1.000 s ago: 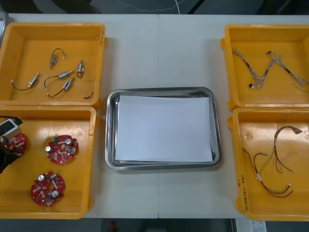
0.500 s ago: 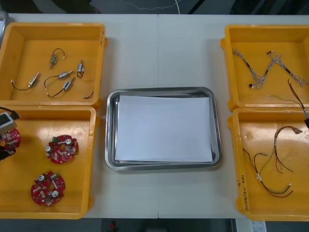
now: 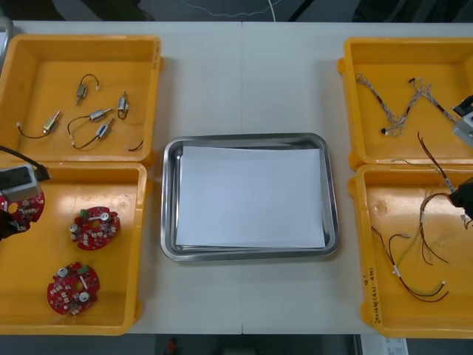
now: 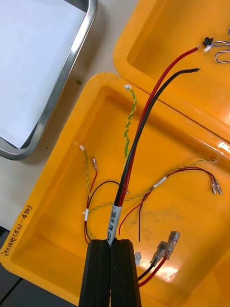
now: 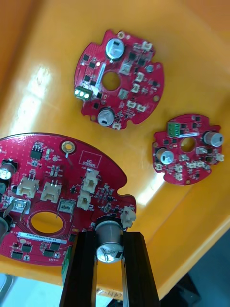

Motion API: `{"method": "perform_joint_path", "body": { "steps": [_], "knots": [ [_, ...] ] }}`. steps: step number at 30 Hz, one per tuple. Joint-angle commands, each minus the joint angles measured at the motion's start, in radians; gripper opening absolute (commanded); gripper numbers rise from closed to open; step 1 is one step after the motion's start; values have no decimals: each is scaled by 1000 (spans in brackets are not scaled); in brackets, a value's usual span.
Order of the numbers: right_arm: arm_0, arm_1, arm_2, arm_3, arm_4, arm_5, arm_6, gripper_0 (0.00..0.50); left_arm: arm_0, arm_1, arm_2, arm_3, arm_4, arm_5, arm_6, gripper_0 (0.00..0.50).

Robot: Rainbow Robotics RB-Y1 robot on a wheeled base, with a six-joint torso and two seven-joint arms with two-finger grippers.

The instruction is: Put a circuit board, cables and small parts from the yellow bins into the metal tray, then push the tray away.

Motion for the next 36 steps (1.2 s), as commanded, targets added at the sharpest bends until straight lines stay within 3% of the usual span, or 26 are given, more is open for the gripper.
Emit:
{"method": "perform_joint_path", "body": {
  "steps": [1, 8, 19, 36],
  "knots": [
    [10, -34, 11, -26, -3, 3, 46, 0, -98, 1, 10, -75, 1, 90, 224, 0],
    [10, -34, 11, -26, 0, 3, 54, 0, -259, -49, -125, -127, -23, 172, 326, 0],
    [11, -30, 11, -26, 28, 3, 59, 0, -495, -120, -379, -129, -72, 190, 422, 0],
    [10, -27, 11, -25, 37, 3, 60, 0, -728, -304, -649, -69, -152, 190, 493, 0]
  ]
}}
